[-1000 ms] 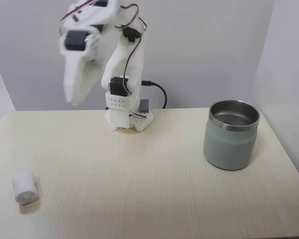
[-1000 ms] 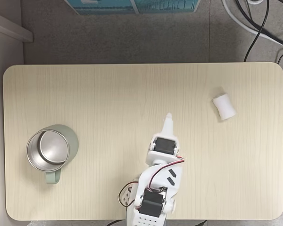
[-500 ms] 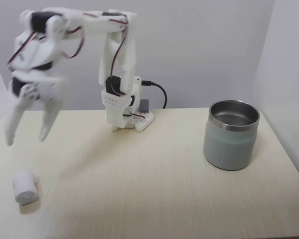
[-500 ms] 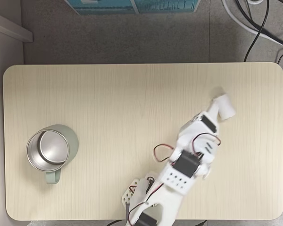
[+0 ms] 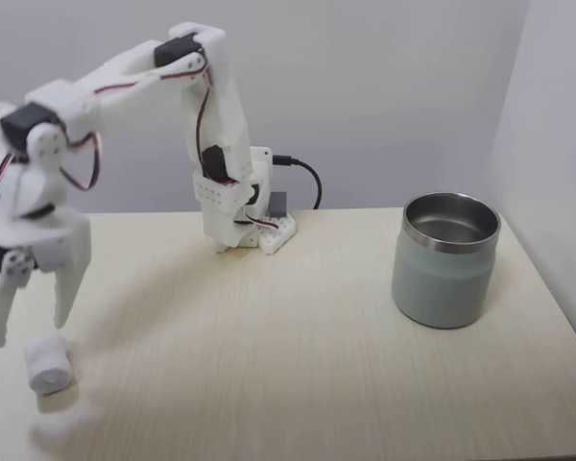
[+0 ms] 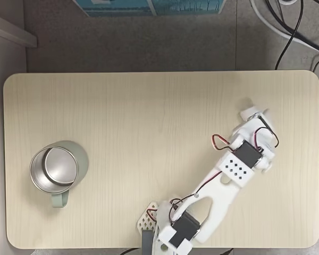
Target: Grasp a dressing and put it in the cup.
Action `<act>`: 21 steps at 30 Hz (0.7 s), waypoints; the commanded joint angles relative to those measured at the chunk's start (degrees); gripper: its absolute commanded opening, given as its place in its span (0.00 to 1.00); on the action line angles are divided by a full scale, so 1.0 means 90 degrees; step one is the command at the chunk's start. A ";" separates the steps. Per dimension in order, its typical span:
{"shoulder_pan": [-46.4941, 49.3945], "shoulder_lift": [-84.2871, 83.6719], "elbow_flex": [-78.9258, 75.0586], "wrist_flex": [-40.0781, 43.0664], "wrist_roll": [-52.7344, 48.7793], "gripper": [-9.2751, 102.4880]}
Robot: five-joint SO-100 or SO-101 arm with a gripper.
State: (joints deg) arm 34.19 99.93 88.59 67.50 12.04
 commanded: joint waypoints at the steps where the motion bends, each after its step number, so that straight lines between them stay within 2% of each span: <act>1: 0.0029 0.0293 0.0322 -0.0186 -0.0088 0.29; 9: 0.0098 0.0859 0.0479 -0.0186 -0.0186 0.29; 17: 0.0244 0.1943 0.1377 0.0176 -0.0273 0.28; 21: 0.0254 0.1943 0.1396 0.0176 -0.0322 0.23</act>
State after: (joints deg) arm 35.86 117.77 98.26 68.91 9.58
